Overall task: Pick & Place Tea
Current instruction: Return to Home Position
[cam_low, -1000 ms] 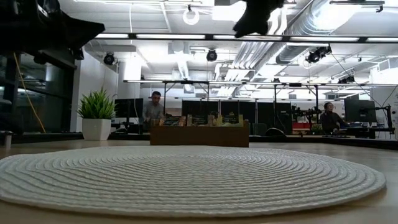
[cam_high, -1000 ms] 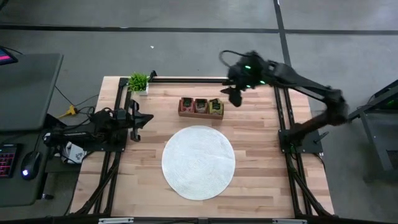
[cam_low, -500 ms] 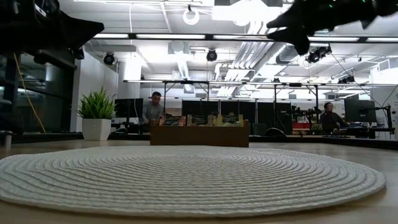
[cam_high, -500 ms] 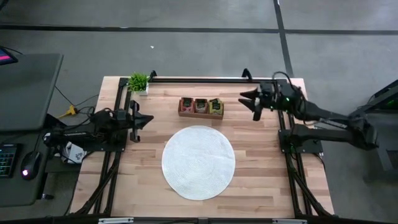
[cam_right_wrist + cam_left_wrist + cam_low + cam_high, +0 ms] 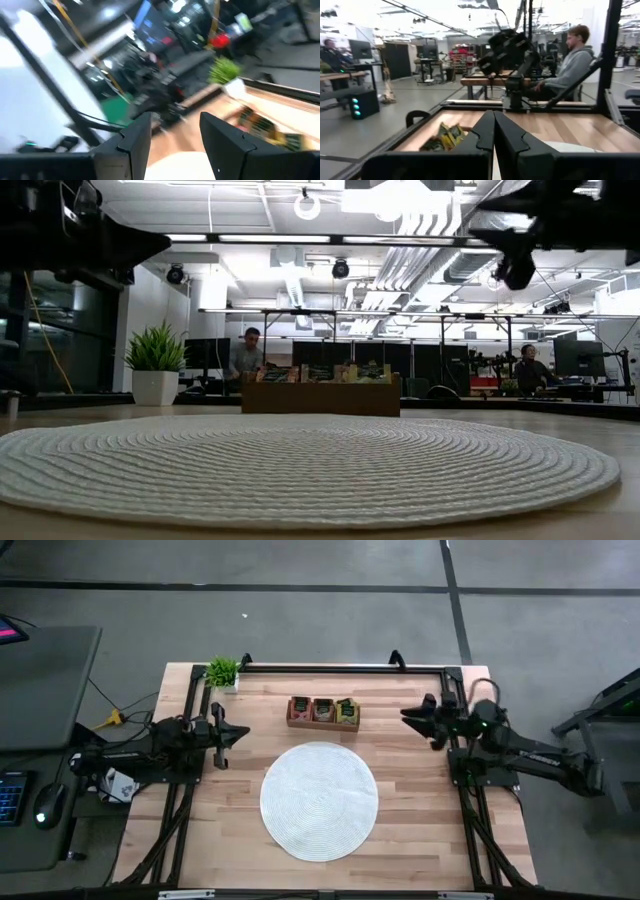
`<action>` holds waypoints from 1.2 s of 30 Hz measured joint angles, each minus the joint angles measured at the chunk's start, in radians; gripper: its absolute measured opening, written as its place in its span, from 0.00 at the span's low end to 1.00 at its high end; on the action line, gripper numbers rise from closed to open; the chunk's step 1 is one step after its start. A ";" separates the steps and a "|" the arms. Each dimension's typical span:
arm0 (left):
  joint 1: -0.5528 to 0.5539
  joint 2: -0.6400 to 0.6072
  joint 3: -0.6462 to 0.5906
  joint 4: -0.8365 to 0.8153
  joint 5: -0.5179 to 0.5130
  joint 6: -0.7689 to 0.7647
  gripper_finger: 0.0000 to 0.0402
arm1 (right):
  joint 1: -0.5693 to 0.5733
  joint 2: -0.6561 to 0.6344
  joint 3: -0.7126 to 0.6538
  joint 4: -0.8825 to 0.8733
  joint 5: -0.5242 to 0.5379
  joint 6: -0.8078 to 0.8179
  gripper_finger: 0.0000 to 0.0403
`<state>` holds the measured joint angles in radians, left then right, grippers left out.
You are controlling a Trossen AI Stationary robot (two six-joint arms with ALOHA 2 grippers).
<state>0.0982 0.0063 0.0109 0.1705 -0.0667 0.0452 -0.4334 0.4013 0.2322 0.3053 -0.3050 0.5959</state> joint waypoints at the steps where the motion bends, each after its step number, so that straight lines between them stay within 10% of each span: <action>1: 0.000 0.000 0.000 0.006 -0.008 0.008 0.00 | 0.011 -0.037 -0.012 0.007 -0.002 0.020 0.41; 12: 0.000 0.000 0.000 0.013 -0.042 0.026 0.00 | 0.158 -0.394 -0.041 -0.236 0.165 0.038 0.41; 26: 0.000 0.000 0.000 0.005 -0.086 0.108 0.00 | 0.234 -0.357 -0.066 -0.393 0.369 -0.152 0.41; 36: 0.000 0.000 0.000 0.004 -0.082 0.108 0.00 | 0.233 -0.352 -0.221 -0.145 0.409 -0.160 0.41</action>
<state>0.0982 0.0067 0.0109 0.1741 -0.1486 0.1532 -0.2001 0.0494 0.0111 0.1602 0.1042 0.4359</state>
